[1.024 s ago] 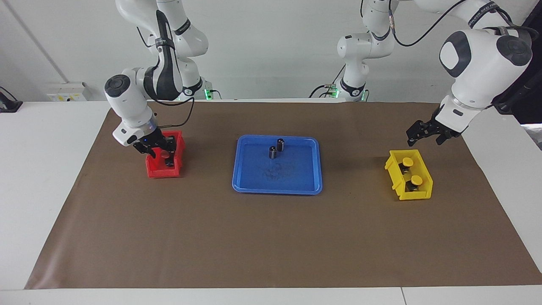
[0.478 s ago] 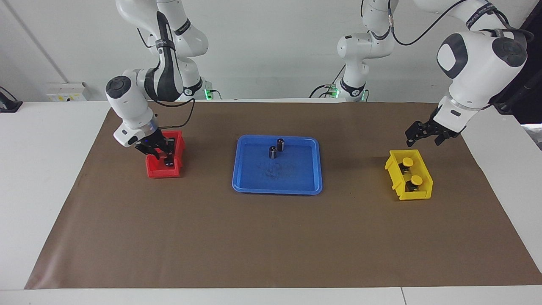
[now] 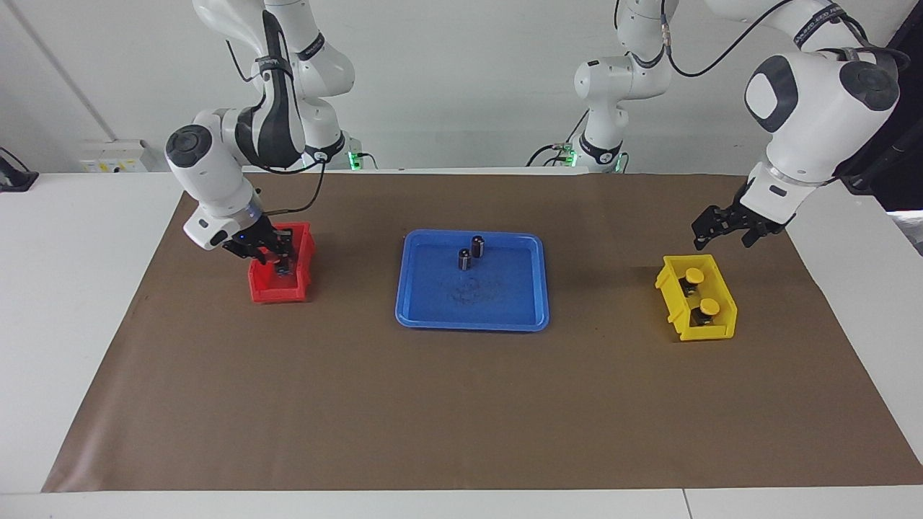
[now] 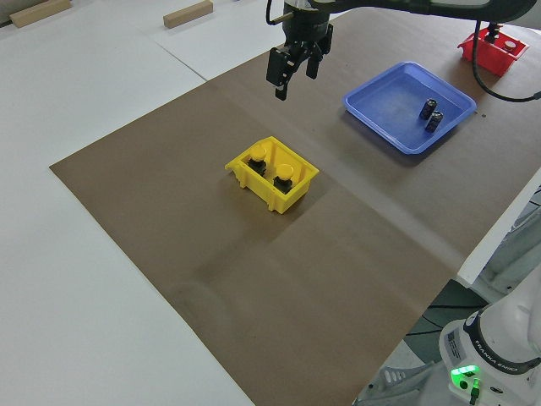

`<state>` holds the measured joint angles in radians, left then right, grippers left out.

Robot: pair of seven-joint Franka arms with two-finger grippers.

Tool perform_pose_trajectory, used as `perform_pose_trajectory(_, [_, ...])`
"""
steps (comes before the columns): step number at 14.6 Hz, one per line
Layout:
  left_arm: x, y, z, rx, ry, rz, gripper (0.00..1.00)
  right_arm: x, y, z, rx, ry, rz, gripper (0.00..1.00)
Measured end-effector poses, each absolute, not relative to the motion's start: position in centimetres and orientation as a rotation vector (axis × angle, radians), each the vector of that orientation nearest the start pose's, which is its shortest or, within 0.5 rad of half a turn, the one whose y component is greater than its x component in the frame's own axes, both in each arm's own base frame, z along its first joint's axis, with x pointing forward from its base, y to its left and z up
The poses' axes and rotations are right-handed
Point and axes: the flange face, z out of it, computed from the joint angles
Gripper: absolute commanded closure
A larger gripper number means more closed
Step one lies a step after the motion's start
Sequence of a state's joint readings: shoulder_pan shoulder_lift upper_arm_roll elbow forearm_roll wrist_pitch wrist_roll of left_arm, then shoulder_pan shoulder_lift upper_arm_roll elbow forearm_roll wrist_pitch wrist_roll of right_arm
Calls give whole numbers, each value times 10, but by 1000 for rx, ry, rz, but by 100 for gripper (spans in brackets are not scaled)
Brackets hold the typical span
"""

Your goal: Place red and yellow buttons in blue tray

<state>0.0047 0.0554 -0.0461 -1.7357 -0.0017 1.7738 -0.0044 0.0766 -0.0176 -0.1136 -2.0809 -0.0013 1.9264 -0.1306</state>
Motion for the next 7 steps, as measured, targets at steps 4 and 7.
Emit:
perform_pose_trajectory(4, [586,-18,481,-3143,81,-94,5,563,49,479,-3136,-225,208,76])
perform_pose_trajectory(7, [600,3,436,-3142,82,-121,21,576,133,498,-3139,-135,133,78])
